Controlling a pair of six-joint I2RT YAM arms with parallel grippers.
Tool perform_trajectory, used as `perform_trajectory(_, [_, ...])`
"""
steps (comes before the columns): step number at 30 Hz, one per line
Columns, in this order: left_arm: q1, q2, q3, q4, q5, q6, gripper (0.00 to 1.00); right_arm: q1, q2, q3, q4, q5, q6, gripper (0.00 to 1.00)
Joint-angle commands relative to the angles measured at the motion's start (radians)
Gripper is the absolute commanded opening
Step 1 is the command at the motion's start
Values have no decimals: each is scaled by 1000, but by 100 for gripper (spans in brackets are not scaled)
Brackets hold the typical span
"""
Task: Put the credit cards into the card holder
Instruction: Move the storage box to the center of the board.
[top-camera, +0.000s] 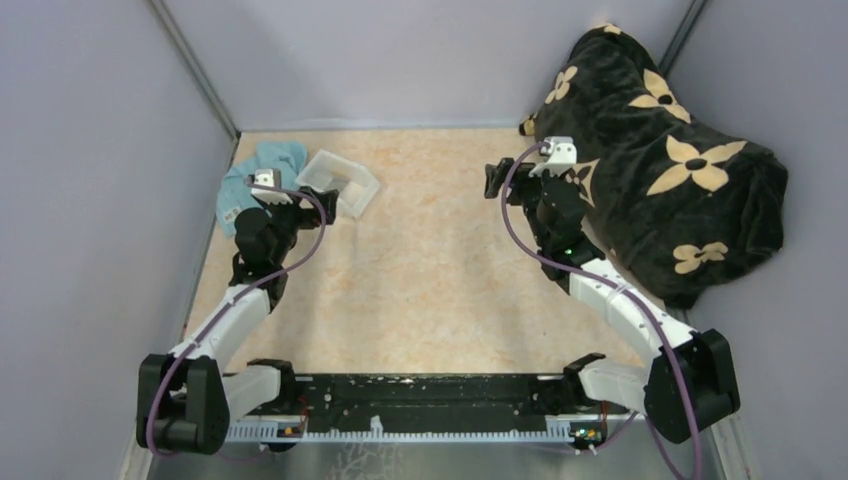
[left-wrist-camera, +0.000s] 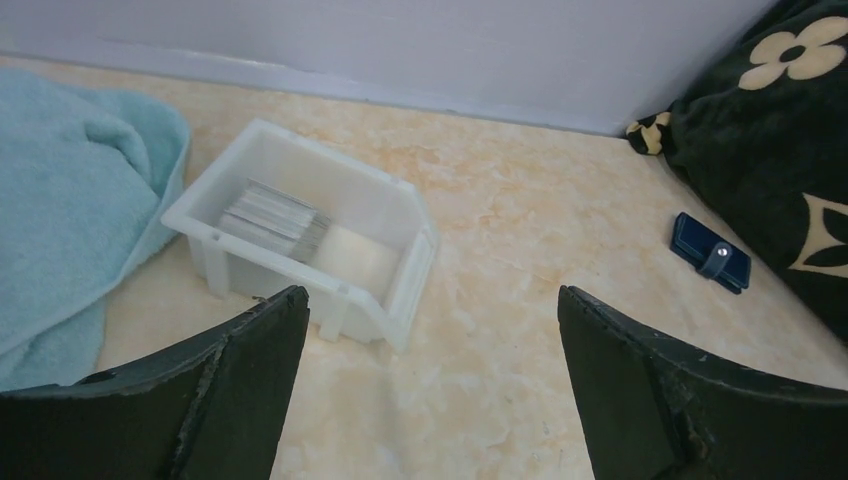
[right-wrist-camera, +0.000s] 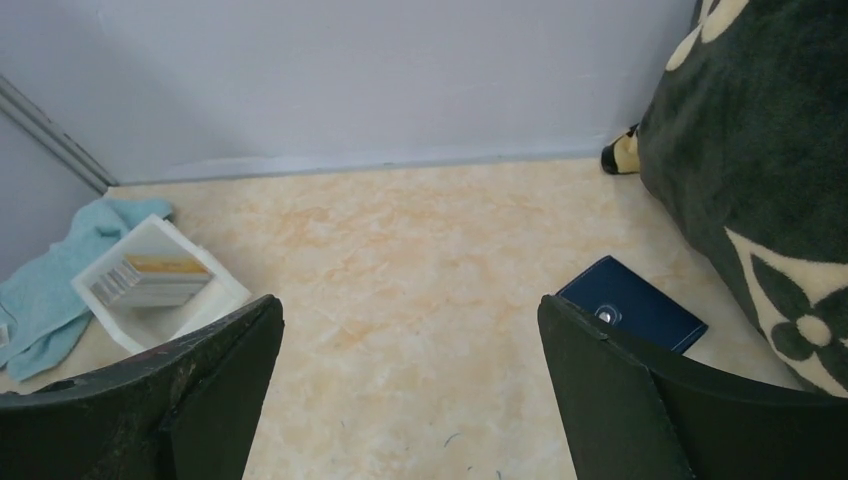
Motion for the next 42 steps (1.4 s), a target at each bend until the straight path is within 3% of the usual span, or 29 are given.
perform_trajectory(1, [-5,18,43,-49,64,-134,100,12,77,76,122,-81,-11,99])
perform_trajectory(3, [-4,52,75,-50,112,-181,100,2,116,68,263,-241,-36,95])
perform_trajectory(5, [-2,100,104,-32,173,-238,99,-7,175,114,330,-357,49,83])
perform_trajectory(9, [6,200,175,-46,339,-271,99,-4,343,325,220,-520,118,75])
perform_trajectory(11, [3,199,209,-152,251,-279,99,10,419,448,123,-547,104,75])
perform_trajectory(14, [-5,144,193,-315,-27,-329,99,49,566,627,-63,-558,19,74])
perform_trajectory(20, [-8,62,149,-498,-316,-484,99,104,833,883,-246,-570,-71,68])
perform_trajectory(26, [-11,104,151,-539,-388,-522,97,140,991,1056,-335,-561,-140,65])
perform_trajectory(42, [-12,193,163,-511,-418,-595,95,198,1347,1480,-500,-572,-236,62])
